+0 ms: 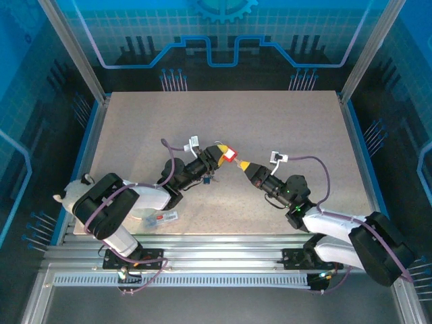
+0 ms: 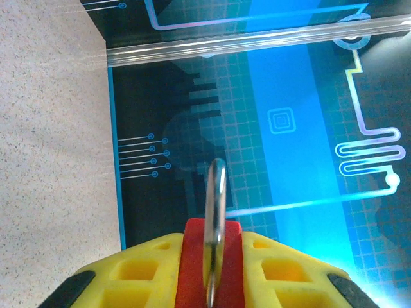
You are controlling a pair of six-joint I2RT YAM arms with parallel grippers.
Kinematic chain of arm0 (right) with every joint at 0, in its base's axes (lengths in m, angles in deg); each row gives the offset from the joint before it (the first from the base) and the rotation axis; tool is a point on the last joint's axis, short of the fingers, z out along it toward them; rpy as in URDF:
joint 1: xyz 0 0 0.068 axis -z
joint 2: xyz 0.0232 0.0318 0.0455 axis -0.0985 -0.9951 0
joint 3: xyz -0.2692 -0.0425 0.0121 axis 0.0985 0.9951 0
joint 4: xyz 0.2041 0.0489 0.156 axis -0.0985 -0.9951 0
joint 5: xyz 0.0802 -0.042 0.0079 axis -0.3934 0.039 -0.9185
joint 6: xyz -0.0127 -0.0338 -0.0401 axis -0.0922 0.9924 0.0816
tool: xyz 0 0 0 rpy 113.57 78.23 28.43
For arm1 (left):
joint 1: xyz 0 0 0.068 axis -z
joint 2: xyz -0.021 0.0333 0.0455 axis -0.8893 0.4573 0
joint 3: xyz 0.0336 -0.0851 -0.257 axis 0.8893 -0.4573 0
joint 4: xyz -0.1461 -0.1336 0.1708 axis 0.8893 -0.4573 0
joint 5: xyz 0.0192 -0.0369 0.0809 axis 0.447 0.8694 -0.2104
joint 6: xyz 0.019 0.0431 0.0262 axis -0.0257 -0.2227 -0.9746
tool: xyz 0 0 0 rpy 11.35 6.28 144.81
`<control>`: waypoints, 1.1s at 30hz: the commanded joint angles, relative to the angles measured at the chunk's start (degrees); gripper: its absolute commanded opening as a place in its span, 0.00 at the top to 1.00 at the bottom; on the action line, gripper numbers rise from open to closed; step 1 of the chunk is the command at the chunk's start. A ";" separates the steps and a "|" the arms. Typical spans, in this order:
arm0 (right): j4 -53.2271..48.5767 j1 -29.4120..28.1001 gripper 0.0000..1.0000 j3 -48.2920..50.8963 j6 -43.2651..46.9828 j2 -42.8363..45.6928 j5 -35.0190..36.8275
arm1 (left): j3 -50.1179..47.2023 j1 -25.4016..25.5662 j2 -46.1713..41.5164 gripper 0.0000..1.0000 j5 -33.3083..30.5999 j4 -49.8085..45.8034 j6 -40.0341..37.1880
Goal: Lock with the key
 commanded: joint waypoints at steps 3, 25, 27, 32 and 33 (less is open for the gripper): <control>-2.66 -0.53 1.00 2.57 2.70 2.69 0.22 | 1.23 -6.37 0.52 1.00 -17.59 5.65 1.26; -13.99 5.23 0.46 -2.21 6.29 8.24 -6.74 | 1.89 -5.77 0.96 1.00 -13.82 5.63 3.79; -14.04 5.67 0.41 -3.71 6.71 6.63 -8.57 | 1.85 -5.23 0.77 1.00 -13.57 5.64 3.66; -8.39 5.98 0.39 -6.61 5.45 -0.11 -12.11 | 1.58 -4.14 0.48 1.00 -13.20 5.61 3.87; -6.74 6.10 0.39 -7.13 4.96 -1.89 -12.90 | 1.45 -4.05 0.27 1.00 -13.11 5.62 3.86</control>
